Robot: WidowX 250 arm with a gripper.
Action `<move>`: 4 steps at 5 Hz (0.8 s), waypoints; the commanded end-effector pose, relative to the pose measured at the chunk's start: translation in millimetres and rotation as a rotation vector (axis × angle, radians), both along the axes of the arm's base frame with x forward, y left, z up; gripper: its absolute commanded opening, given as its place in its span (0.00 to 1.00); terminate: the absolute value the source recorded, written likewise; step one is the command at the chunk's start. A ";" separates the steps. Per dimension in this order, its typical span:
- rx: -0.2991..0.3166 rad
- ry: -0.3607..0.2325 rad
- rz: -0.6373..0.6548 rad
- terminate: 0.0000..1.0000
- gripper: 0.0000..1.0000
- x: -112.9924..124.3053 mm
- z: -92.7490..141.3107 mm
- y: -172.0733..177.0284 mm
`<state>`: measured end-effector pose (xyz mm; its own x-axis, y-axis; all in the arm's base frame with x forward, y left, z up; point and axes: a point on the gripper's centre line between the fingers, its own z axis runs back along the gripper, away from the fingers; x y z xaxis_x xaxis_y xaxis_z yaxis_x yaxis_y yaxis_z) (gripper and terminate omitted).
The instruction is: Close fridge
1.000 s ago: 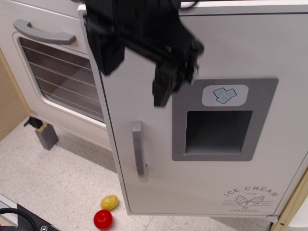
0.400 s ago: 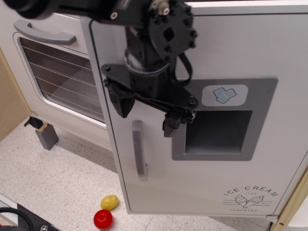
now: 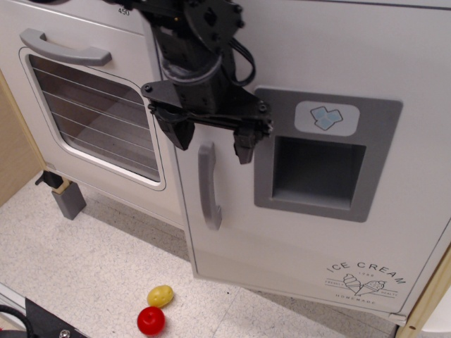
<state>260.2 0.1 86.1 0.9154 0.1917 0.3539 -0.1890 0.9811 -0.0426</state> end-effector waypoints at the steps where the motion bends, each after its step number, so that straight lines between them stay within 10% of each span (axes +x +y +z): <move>1: -0.032 -0.130 0.052 0.00 1.00 38.2 25.5 25.1; 4: -0.042 -0.115 0.064 0.00 1.00 35.6 34.5 24.6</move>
<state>297.4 15.9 105.3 0.8778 0.2653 0.3988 -0.2458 0.9641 -0.1002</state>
